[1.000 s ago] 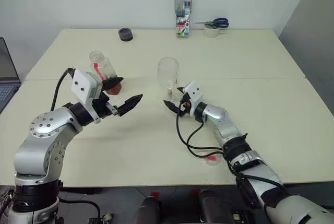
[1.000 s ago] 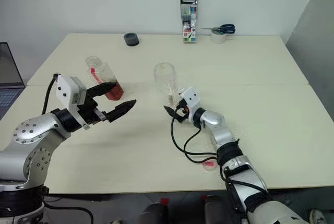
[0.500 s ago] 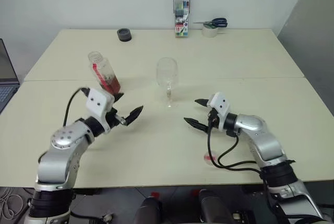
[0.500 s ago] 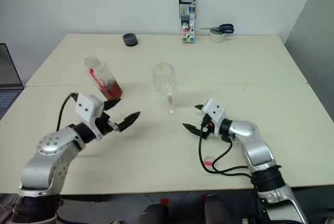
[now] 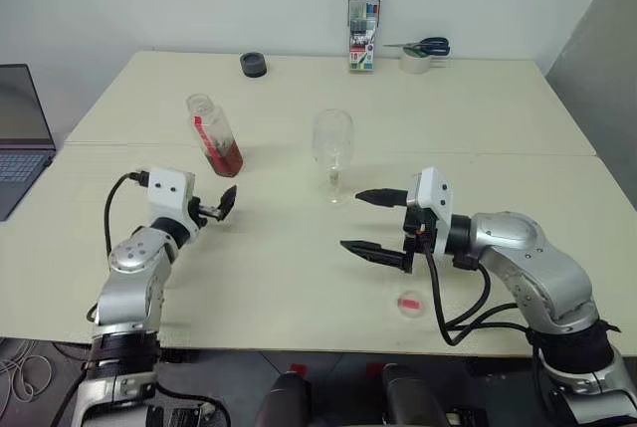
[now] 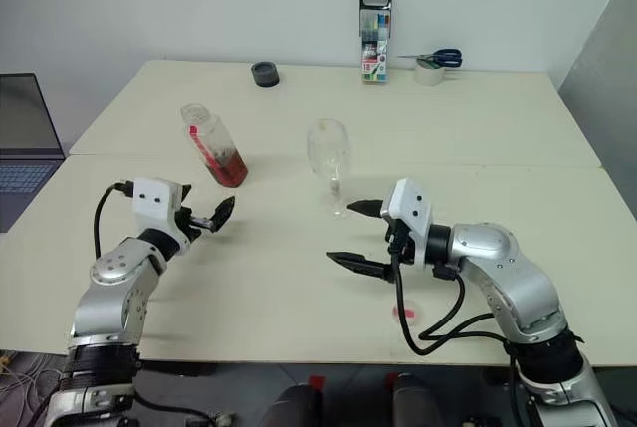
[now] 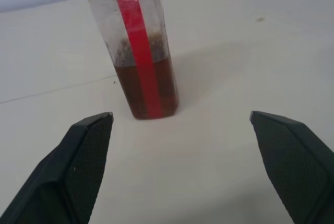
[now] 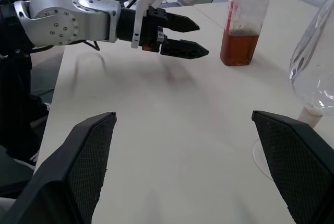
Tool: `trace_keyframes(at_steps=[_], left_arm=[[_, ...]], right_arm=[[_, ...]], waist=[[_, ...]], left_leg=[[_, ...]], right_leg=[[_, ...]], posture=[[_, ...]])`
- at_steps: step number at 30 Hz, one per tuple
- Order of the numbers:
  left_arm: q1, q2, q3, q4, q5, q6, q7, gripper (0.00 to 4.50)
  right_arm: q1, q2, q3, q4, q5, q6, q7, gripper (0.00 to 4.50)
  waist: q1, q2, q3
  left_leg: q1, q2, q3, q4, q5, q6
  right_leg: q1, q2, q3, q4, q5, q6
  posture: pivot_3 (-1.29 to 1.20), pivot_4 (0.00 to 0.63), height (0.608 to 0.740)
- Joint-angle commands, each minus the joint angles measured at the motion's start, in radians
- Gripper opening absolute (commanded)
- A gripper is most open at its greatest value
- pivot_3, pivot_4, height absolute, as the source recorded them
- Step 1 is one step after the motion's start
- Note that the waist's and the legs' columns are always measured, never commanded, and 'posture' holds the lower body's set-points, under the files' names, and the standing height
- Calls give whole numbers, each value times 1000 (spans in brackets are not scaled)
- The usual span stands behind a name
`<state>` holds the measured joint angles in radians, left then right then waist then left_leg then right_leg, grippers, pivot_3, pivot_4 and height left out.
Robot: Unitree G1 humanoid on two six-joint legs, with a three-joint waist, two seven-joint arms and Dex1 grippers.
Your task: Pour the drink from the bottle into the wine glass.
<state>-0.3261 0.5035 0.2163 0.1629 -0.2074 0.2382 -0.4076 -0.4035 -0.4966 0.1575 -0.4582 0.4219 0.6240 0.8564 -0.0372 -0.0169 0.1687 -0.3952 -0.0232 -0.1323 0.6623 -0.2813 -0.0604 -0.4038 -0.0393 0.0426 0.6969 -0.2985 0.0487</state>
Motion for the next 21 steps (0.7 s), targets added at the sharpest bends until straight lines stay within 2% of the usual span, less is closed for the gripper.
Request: trace_keyframes(at_steps=[1,21], left_arm=[[-57,21,-8,55,25,-52,-14,4500],[-290,32,2,395,23,-122,-52,4500]], right_arm=[[-5,-13,-11,-41,-10,-14,-29,4451],[-44,13,28,-30,-30,-16,-71,4451]], waist=[[1,0,0],[0,0,0]], left_leg=[[0,0,0,0,0,0],[-1,0,0,0,1,-1]], right_leg=[[0,0,0,0,0,0],[0,0,-1,0,0,0]], posture=[[0,150,740],[0,150,740]])
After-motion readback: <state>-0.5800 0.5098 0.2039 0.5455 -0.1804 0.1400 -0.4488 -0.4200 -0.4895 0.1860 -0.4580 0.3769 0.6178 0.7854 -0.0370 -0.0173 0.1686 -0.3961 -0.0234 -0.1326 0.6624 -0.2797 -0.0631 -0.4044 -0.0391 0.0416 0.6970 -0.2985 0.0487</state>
